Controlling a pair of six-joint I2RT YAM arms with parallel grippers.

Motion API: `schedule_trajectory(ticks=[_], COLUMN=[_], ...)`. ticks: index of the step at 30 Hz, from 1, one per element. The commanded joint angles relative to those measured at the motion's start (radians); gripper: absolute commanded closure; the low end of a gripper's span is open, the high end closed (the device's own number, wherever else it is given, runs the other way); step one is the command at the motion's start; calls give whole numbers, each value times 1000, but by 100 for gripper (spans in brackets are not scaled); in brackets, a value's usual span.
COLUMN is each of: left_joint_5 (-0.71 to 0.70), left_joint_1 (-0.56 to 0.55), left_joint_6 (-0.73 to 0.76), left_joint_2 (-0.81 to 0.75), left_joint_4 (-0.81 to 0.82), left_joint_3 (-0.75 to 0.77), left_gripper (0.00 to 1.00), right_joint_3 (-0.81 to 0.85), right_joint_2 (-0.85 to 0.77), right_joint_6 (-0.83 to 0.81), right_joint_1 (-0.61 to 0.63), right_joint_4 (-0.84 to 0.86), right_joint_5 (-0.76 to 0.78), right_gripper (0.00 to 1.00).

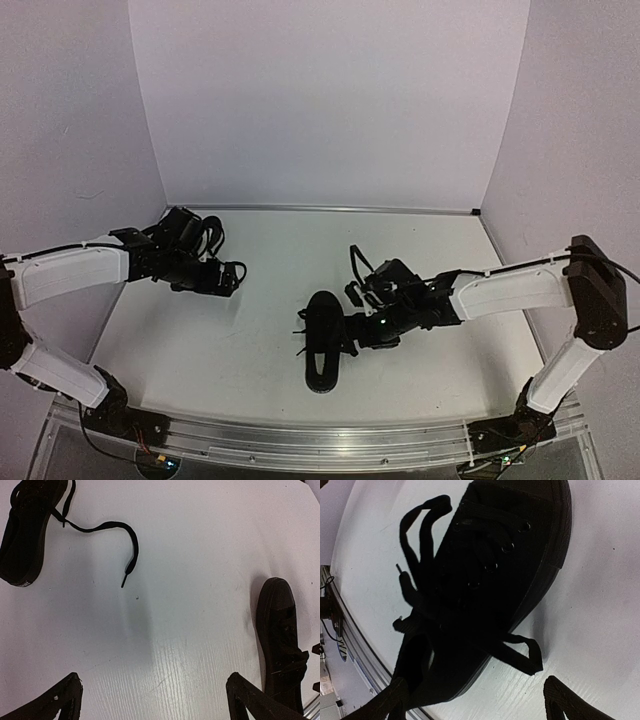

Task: Tie the shoes

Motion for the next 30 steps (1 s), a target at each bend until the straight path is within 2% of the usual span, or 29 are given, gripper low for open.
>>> schedule_trajectory(ticks=[1,4,7,10,14,18,25,28,30], left_joint_5=[-13,-85,-123,-118,-135,-65,-58,-84,-69], left_joint_1=[4,19,92,196,282,371,442,443,445], left_joint_6=[-15,-21,-4,47,157,227,310,329,325], left_joint_2=[-5,48,122,231,389,525,764,843,874], left_joint_4=[19,-10,-37,-54,-79,-66,-111,-134,-133], left_joint_3=[37,76,145,254,403,510,696,764,779], left_gripper=[0,0,0,0,1,1,1,7,19], right_joint_3=[81,127,156,174,175,183,212,244,261], right_joint_2=[74,119,142,152,136,118,123,146,160], right_joint_6=[32,45,64,73,87,95,107,109,115], right_joint_1=[17,24,28,31,36,48,83,93,98], right_joint_4=[-33,-33,-32,-33,-34,-40,-71,-89,-101], right_joint_5=[70,75,81,77,77,87,116,132,147], right_gripper=[11,7,4,2,2,2,2,2,2])
